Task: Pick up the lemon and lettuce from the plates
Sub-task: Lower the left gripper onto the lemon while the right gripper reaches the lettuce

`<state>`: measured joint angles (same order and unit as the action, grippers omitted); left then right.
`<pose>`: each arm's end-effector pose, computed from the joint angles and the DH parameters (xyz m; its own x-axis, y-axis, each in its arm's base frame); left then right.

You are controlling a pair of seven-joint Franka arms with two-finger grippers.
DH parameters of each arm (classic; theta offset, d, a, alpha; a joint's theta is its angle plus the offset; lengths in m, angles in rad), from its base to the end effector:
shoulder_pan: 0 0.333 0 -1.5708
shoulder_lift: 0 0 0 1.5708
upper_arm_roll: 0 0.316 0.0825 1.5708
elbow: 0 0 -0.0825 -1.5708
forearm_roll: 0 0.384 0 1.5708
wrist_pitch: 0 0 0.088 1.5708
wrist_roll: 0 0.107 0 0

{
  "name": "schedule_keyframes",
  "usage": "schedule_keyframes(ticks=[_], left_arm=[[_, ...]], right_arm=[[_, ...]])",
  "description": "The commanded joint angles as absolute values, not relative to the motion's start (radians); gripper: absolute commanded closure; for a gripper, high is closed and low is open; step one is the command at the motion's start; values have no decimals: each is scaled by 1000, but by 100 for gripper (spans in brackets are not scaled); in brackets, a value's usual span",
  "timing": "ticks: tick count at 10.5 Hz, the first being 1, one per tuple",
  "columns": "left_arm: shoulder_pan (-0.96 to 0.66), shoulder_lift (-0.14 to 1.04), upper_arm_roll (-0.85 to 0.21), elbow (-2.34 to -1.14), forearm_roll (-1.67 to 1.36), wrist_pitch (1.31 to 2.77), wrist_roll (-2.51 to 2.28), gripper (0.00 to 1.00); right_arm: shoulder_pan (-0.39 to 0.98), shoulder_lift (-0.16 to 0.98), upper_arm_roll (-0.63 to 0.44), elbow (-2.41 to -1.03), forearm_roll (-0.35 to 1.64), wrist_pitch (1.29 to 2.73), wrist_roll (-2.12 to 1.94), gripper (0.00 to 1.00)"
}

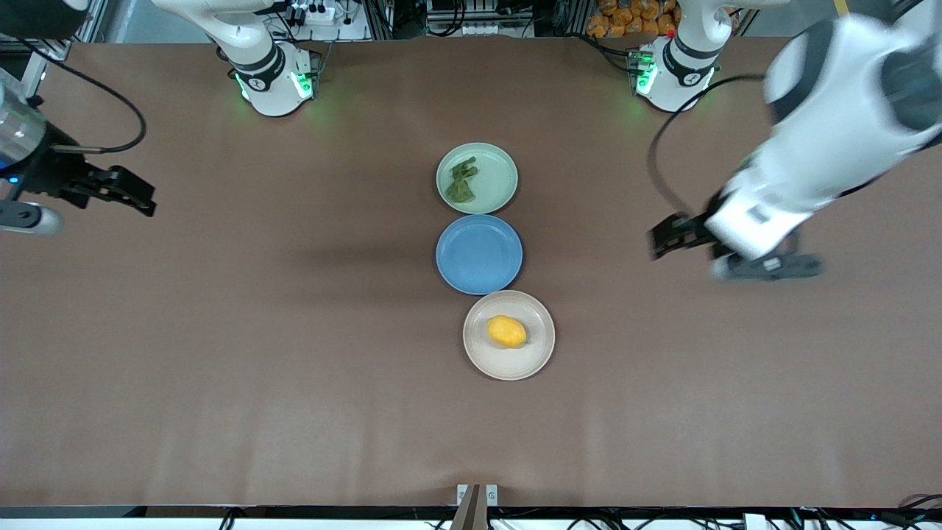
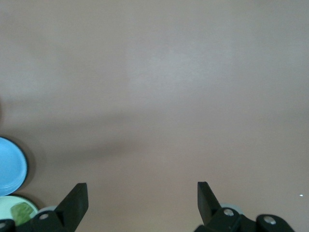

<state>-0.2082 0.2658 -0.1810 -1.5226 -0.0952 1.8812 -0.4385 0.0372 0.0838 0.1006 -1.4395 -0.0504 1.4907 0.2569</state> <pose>0.6056 -0.2422 0.5187 0.9961 0.0846 0.0257 0.0792 -0.9829 0.1665 0.5684 0.0703 0.6321 0.9922 -0.1227 -0.0204 -0.1216 -0.9914 0.0487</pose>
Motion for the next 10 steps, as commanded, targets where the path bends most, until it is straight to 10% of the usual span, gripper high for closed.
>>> schedule_keyframes(ticks=[1, 10], left_arm=[[-329, 423, -172, -1476, -135, 2022, -646, 0], [-457, 820, -164, -1393, -143, 2480, -1273, 0]], right_arm=[[28, 74, 173, -1460, -34, 1491, 357, 0], [51, 146, 503, -1635, -32, 1711, 624, 0]])
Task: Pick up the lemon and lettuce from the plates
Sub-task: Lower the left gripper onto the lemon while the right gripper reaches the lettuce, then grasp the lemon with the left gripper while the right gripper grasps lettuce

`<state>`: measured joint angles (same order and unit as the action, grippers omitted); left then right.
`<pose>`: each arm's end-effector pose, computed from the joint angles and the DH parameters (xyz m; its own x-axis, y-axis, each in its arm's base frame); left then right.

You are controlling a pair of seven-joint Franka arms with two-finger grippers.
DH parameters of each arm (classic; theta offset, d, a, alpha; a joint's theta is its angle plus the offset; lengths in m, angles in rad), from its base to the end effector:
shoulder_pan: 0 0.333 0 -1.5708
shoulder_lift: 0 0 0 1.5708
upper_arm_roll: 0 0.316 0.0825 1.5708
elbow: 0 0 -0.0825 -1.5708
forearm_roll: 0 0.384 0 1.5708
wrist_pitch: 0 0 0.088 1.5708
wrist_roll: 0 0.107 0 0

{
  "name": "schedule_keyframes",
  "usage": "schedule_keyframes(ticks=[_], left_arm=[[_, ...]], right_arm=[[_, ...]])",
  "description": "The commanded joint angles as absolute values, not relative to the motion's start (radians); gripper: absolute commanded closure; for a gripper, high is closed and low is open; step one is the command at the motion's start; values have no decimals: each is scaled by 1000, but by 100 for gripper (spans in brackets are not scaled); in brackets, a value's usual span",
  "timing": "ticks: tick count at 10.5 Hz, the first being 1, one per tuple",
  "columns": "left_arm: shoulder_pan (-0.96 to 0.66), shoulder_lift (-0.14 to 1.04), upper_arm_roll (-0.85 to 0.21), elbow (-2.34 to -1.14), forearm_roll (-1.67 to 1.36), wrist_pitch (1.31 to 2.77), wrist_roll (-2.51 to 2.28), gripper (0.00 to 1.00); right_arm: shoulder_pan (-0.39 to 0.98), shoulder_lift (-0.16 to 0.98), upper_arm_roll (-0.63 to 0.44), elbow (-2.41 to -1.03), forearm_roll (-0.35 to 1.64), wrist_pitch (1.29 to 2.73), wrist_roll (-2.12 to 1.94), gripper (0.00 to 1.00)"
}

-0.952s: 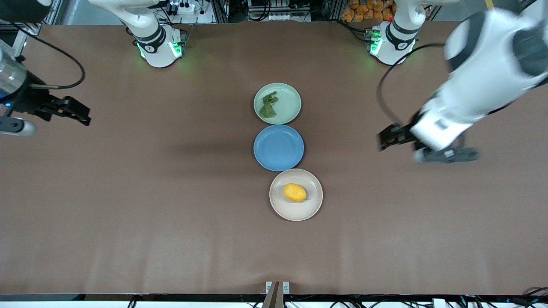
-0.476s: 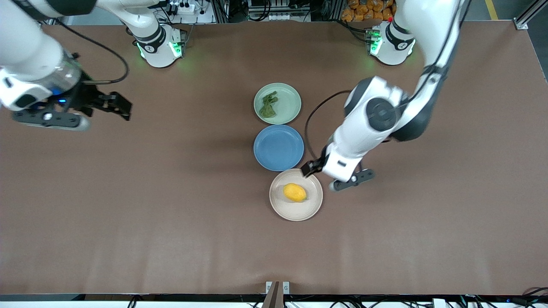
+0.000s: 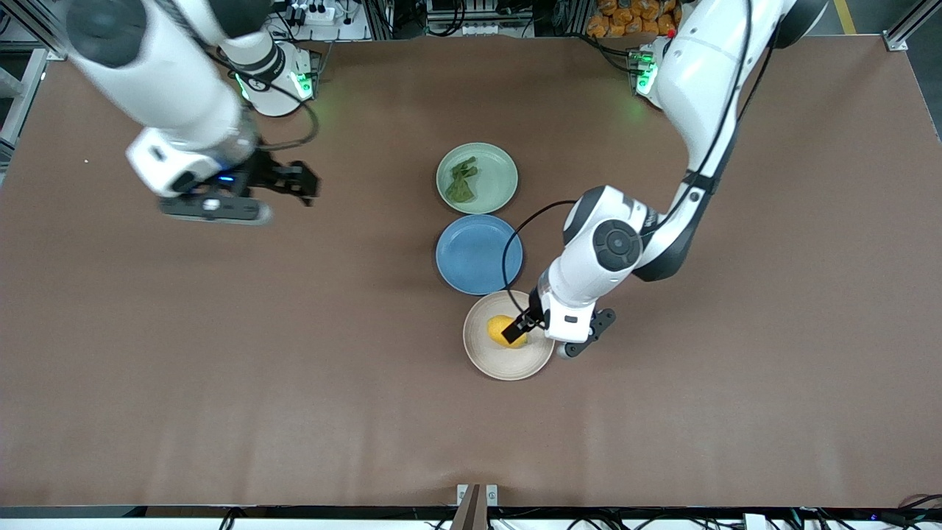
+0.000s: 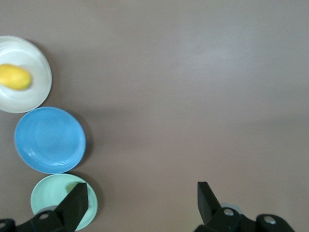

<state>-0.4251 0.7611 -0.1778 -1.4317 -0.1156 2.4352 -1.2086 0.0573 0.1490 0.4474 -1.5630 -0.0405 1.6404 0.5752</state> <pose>0.6331 -0.4012 0.2719 0.7397 0.6624 -0.1189 0.6636 -0.6886 0.2922 0.5329 0.2704 0.5559 0.9957 -0.0692 -0.0608 -0.0686 -0.9976 0.0107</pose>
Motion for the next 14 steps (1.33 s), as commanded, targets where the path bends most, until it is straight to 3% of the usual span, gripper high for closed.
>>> schedule_keyframes(ticks=[1, 6, 9, 10, 11, 12, 14], left_arm=[[-463, 840, -164, -1394, -143, 2482, -1293, 0], [-468, 888, -161, -1396, -141, 2484, -1351, 0], [-468, 907, -153, -1394, -141, 2506, -1351, 0], [-468, 907, -153, -1394, -141, 2507, -1350, 25], [-468, 905, -152, -1393, -138, 2507, -1338, 77], [-466, 894, -149, -1393, -127, 2507, -1332, 100], [-448, 832, -152, -1394, -63, 2464, -1313, 100]], right_arm=[[54, 175, 547, -1667, -32, 1757, 629, 0], [138, 279, 653, -1839, -55, 2020, 759, 0], [224, 394, 680, -1885, -213, 2117, 909, 0], [256, 431, 680, -1885, -265, 2132, 942, 0], [282, 469, 680, -1887, -317, 2157, 974, 0], [307, 507, 680, -1887, -369, 2177, 1017, 0], [342, 560, 680, -1897, -457, 2216, 1075, 0]])
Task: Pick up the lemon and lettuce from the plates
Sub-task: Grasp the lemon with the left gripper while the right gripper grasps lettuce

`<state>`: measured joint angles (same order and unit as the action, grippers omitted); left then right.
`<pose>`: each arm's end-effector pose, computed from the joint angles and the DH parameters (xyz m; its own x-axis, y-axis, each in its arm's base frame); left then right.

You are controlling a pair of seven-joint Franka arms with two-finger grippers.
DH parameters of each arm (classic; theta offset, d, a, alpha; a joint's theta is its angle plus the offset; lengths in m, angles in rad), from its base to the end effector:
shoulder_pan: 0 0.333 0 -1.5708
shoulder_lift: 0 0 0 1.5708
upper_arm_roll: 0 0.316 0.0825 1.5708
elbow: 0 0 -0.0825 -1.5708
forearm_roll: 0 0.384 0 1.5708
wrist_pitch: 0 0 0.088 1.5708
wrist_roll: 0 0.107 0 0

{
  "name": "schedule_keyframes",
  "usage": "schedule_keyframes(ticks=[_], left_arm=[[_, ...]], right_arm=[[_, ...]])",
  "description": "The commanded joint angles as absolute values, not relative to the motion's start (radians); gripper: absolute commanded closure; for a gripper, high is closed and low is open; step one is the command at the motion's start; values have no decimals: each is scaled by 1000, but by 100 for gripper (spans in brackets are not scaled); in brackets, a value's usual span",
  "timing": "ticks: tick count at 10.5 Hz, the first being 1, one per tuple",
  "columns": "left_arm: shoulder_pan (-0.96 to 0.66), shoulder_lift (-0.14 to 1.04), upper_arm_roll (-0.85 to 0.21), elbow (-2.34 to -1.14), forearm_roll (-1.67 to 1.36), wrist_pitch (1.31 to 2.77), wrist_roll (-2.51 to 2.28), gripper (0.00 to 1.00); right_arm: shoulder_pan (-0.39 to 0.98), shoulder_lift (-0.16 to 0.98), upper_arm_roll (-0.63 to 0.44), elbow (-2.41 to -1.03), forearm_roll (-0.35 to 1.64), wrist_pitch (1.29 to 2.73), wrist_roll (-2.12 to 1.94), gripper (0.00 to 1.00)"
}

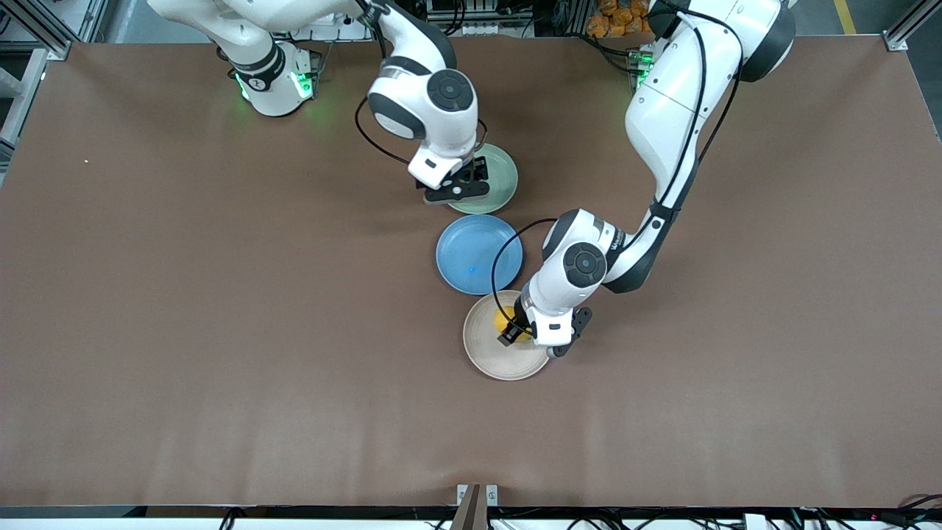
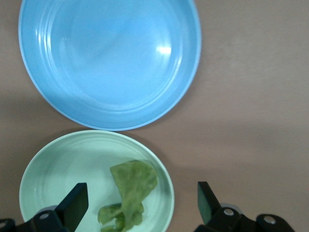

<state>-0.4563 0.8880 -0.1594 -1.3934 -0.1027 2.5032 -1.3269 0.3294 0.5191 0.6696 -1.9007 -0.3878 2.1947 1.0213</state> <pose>0.6301 -0.4112 0.2010 0.6601 0.7374 -0.1431 0.7447 -0.6176 0.2531 0.3629 0.4990 0.2694 0.9836 0.1693 -0.0621 0.1729 -0.9832 0.0591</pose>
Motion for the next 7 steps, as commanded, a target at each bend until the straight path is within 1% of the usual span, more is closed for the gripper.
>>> schedule_keyframes(ticks=[1, 2, 5, 6, 7], left_arm=[[-410, 801, -162, -1391, -55, 2354, -1275, 100], [-370, 758, -173, -1381, -58, 2259, -1216, 100], [-260, 600, -158, -1381, -95, 2010, -899, 100], [-223, 575, -152, -1388, -84, 1958, -777, 100], [-175, 566, -152, -1405, -52, 1891, -617, 100]], right_arm=[[356, 578, 680, -1902, -481, 2230, 1095, 0], [367, 597, 680, -1904, -511, 2240, 1115, 0], [391, 650, 680, -1908, -601, 2261, 1184, 0], [396, 655, 680, -1925, -618, 2263, 1190, 0], [396, 655, 680, -1942, -621, 2272, 1190, 4]])
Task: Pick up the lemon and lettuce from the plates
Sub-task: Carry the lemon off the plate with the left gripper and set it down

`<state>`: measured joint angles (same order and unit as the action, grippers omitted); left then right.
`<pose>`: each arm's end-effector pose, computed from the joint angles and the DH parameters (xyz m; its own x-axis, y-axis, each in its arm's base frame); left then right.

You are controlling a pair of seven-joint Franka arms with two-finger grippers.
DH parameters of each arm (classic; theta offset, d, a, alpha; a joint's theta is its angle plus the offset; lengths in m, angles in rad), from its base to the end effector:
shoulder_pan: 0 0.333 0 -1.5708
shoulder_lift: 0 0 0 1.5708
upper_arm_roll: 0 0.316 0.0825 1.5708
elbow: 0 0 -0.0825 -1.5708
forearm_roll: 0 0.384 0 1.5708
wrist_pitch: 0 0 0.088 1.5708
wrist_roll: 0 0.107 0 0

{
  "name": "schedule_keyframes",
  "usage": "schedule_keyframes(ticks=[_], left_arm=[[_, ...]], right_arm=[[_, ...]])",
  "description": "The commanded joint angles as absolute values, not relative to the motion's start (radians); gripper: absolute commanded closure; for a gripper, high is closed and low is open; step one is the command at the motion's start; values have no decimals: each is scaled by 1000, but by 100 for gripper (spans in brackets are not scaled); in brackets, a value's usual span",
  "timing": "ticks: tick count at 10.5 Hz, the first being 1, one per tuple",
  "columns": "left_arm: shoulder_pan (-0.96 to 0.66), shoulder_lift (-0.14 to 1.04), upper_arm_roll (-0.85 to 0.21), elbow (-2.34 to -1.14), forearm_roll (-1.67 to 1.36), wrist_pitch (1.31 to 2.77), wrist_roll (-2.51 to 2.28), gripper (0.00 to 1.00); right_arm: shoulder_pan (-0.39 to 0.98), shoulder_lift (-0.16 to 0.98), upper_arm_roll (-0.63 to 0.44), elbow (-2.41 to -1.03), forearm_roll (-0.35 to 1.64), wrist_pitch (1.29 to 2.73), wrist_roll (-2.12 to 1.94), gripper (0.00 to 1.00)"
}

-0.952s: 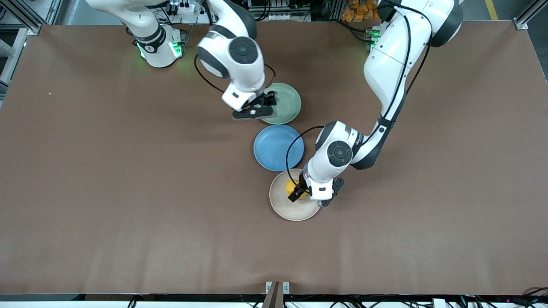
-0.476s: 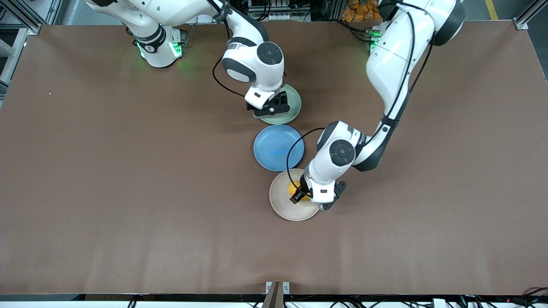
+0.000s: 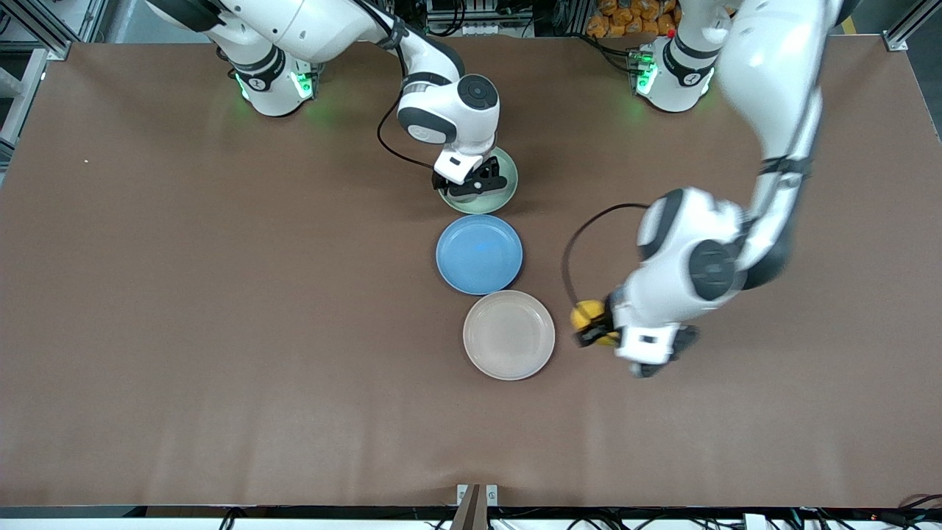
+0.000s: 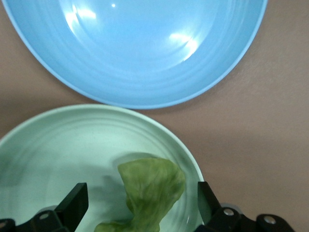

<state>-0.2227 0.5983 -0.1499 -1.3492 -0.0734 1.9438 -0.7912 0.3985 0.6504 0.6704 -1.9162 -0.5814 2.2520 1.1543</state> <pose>0.6777 -0.2461 0.3800 0.8883 0.4460 -0.1092 0.4565 -0.8834 0.1057 0.3183 0.5199 0.2025 0.9699 0.2401 -0.0392 0.2430 -0.9638 0.1100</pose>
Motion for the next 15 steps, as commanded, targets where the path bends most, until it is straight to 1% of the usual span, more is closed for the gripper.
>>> schedule_keyframes(ticks=[1, 2, 3, 4, 5, 6, 7, 9, 11, 12, 13, 15], left_arm=[[-135, 566, -152, -1413, 13, 1840, -453, 100], [-77, 569, -153, -1437, 47, 1836, -333, 100], [-24, 577, -153, -1459, 49, 1838, -217, 100], [27, 595, -153, -1488, 51, 1864, -99, 100], [66, 618, -153, -1502, 52, 1897, -18, 100], [78, 667, -153, -1503, 52, 1937, 6, 100], [74, 704, -152, -1502, 52, 1972, -4, 100], [81, 751, -153, -1493, 10, 2008, -53, 100], [57, 778, -152, -1494, -43, 2039, -167, 100], [54, 779, -152, -1494, -41, 2040, -182, 64], [52, 775, -152, -1494, -38, 2040, -186, 1], [57, 740, -150, -1490, -35, 2028, -180, 0]], right_arm=[[396, 657, 680, -1956, -632, 2281, 1190, 15], [396, 657, 680, -1962, -652, 2283, 1190, 29], [391, 657, 681, -1960, -652, 2283, 1190, 46], [388, 657, 681, -1957, -646, 2283, 1192, 69], [384, 657, 683, -1953, -644, 2283, 1199, 86], [382, 655, 683, -1950, -643, 2281, 1216, 96], [374, 649, 690, -1945, -643, 2281, 1239, 100], [324, 620, 733, -1942, -617, 2273, 1232, 100], [270, 574, 747, -1944, -565, 2272, 1172, 100], [246, 537, 747, -1944, -504, 2266, 1102, 100], [209, 502, 747, -1942, -435, 2237, 1024, 100], [145, 431, 730, -1916, -297, 2151, 852, 100]])
